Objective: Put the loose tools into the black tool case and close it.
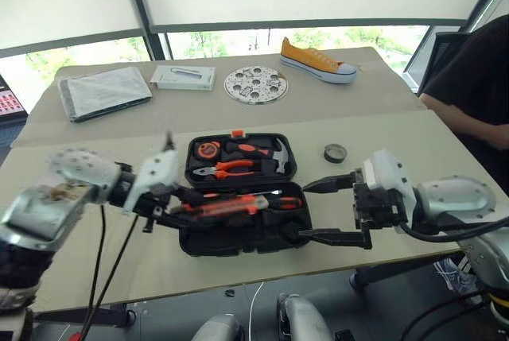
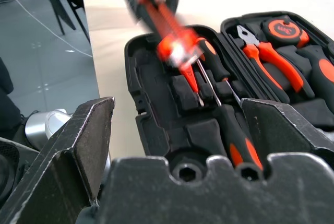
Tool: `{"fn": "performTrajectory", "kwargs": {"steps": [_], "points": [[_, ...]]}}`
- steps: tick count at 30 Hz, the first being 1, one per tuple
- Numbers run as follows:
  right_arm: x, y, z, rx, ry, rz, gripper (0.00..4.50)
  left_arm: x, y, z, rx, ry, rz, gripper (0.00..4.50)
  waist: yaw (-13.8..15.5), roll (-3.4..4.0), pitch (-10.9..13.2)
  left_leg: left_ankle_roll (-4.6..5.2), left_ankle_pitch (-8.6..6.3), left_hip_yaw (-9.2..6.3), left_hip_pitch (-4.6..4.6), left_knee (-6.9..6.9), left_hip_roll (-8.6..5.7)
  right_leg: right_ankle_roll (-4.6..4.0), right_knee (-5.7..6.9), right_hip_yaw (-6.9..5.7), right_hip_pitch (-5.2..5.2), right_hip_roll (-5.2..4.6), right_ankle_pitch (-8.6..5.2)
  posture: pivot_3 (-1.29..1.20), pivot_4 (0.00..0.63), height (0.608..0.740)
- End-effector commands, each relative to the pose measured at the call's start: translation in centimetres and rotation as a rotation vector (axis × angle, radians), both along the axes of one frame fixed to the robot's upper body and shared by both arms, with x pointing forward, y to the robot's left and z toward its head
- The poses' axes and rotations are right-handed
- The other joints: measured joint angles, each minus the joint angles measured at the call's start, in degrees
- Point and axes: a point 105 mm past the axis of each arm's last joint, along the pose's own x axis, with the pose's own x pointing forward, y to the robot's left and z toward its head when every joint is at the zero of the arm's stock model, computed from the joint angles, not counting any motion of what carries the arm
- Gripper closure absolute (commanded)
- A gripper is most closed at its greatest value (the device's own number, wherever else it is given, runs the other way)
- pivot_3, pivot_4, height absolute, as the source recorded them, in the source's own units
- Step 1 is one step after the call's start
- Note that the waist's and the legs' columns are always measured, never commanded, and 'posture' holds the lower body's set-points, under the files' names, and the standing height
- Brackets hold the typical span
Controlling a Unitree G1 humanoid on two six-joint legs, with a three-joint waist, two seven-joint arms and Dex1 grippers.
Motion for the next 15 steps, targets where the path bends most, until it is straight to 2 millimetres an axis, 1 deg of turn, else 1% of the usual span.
{"fn": "performTrajectory", "kwargs": {"steps": [1, 4, 5, 6, 8, 12, 14, 15], "points": [[-0.7, 0.0, 1.0, 0.021, -0.049, -0.024, 0.00, 0.9, 0.0, -1.4, 0.090, -0.009, -0.009, 2.76, 0.0, -0.02, 0.0, 0.01, 0.00, 0.00, 0.00, 0.01, 0.02, 0.00, 0.00, 0.02, 0.00, 0.03, 0.00, 0.00, 0.150, 0.737], [-0.8, -0.3, 1.1, 0.019, -0.051, -0.052, 0.00, 1.0, -0.6, -1.7, 0.068, 0.061, 0.028, 2.76, 0.2, -0.03, 0.0, 0.09, 0.04, -0.01, -0.02, 0.02, 0.03, 0.01, 0.00, 0.03, -0.01, 0.07, 0.00, 0.00, 0.150, 0.737], [-0.7, -0.4, 1.1, 0.024, -0.052, -0.062, 0.00, 0.9, -0.8, -1.9, 0.064, 0.079, 0.030, 2.76, 0.4, -0.04, 0.0, 0.38, 0.19, -0.02, -0.05, 0.03, 0.03, 0.02, 0.00, 0.02, -0.03, 0.07, 0.00, 0.00, 0.150, 0.737], [-0.7, -0.4, 1.2, 0.028, -0.053, -0.068, 0.00, 0.9, -1.0, -2.1, 0.063, 0.089, 0.031, 2.76, 0.5, -0.04, 0.0, 0.44, 0.21, -0.02, -0.06, 0.03, 0.01, 0.03, 0.00, 0.02, -0.03, 0.08, 0.00, 0.00, 0.150, 0.737], [-0.7, -0.4, 1.2, 0.035, -0.053, -0.076, 0.00, 1.0, -1.2, -2.6, 0.071, 0.089, 0.044, 2.76, 0.6, -0.04, 0.0, 0.48, 0.22, -0.03, -0.07, 0.04, 0.00, 0.04, -0.02, 0.01, -0.05, 0.08, 0.01, 0.00, 0.150, 0.737], [-0.7, -0.2, 1.0, 0.036, -0.050, -0.080, 0.00, 0.4, -1.6, -2.9, 0.063, 0.123, 0.043, 2.76, 0.8, -0.05, 0.0, 0.44, 0.21, -0.03, -0.07, 0.05, 0.01, 0.03, -0.01, 0.01, -0.06, 0.08, 0.01, 0.00, 0.150, 0.737], [-0.7, -0.2, 1.0, 0.039, -0.048, -0.083, 0.00, 0.7, -1.7, -2.9, 0.064, 0.101, 0.048, 1.76, 0.9, -0.05, 0.0, 0.40, 0.19, -0.03, -0.08, 0.09, 0.01, 0.03, 0.00, 0.02, -0.06, 0.07, 0.01, 0.00, 0.150, 0.737], [-0.6, -0.2, 1.0, 0.040, -0.048, -0.084, 0.00, 0.8, -1.7, -2.8, 0.064, 0.089, 0.048, 1.59, 0.9, -0.05, 0.0, 0.40, 0.19, -0.03, -0.09, 0.12, 0.01, 0.04, 0.01, 0.02, -0.06, 0.07, 0.01, 0.00, 0.150, 0.737]]}}
